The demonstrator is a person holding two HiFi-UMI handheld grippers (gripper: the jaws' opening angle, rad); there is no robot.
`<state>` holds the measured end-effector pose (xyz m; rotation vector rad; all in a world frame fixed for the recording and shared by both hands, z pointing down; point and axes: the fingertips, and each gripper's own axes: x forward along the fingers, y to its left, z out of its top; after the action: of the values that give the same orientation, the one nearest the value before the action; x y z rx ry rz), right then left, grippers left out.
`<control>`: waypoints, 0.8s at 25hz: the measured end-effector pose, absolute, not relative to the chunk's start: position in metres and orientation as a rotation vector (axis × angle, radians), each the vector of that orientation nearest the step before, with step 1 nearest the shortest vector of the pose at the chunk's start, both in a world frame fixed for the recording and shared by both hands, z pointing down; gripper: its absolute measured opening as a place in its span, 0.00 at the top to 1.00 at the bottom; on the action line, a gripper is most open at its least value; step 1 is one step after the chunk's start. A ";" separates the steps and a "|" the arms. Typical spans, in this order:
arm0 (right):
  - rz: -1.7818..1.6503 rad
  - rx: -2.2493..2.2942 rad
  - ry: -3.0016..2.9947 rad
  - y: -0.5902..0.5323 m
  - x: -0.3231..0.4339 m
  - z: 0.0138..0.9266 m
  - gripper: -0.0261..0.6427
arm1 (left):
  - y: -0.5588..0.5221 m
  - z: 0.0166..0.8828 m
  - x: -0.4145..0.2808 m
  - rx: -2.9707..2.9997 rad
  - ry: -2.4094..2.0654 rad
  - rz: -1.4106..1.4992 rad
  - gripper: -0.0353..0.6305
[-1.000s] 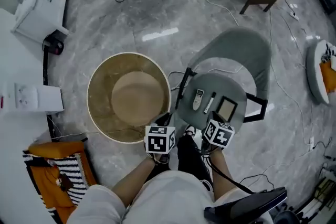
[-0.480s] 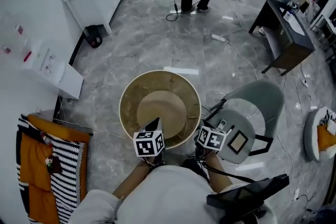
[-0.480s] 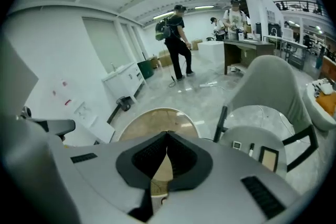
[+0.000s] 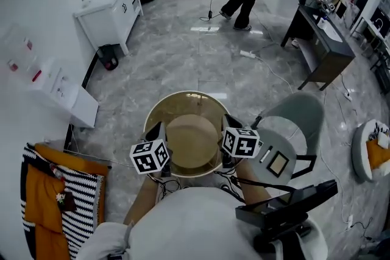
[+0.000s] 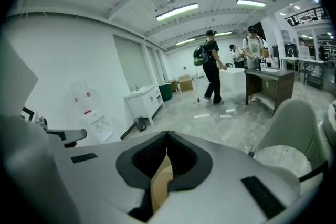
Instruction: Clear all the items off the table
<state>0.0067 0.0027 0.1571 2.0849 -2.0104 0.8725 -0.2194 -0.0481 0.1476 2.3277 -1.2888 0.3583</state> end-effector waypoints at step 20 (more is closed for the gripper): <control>0.509 1.776 -2.191 -0.001 0.010 0.128 0.93 | -0.015 0.132 -0.226 2.209 -1.555 0.276 0.94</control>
<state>0.0100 -0.0014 0.1283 1.7765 -2.1908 0.5091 -0.2263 -0.0148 0.1316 2.2087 -1.5548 0.2759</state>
